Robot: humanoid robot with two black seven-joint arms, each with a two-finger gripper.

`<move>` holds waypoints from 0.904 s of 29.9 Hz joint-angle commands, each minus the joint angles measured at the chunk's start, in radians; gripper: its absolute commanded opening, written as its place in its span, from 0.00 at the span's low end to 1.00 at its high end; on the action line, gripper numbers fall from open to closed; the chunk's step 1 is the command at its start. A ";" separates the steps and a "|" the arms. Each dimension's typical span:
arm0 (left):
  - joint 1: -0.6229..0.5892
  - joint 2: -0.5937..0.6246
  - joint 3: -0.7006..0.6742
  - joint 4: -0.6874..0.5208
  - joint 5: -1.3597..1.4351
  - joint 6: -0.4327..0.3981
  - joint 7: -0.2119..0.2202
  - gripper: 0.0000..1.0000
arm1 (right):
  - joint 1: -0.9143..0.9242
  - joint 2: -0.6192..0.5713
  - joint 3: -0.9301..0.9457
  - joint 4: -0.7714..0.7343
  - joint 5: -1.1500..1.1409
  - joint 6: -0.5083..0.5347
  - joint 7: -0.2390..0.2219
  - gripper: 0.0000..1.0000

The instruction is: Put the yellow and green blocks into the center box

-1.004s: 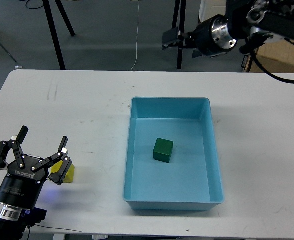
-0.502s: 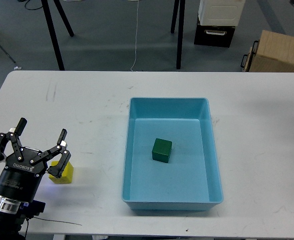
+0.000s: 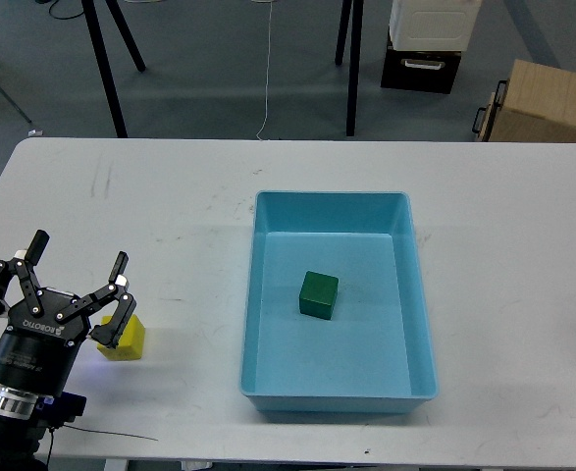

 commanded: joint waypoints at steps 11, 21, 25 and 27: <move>-0.003 -0.005 -0.002 -0.005 -0.010 0.000 0.012 1.00 | -0.205 0.186 -0.010 0.091 -0.001 -0.024 0.001 0.99; -0.058 -0.006 -0.143 0.004 -0.014 0.000 -0.023 1.00 | -0.205 0.183 -0.019 0.093 -0.035 -0.061 0.001 0.99; -0.167 -0.008 -0.263 0.073 -0.100 0.000 -0.040 0.99 | -0.205 0.190 -0.034 0.093 -0.043 -0.061 0.001 0.99; -0.213 0.012 -0.271 0.076 -0.147 0.000 -0.040 0.99 | -0.206 0.193 -0.044 0.093 -0.044 -0.061 0.001 0.99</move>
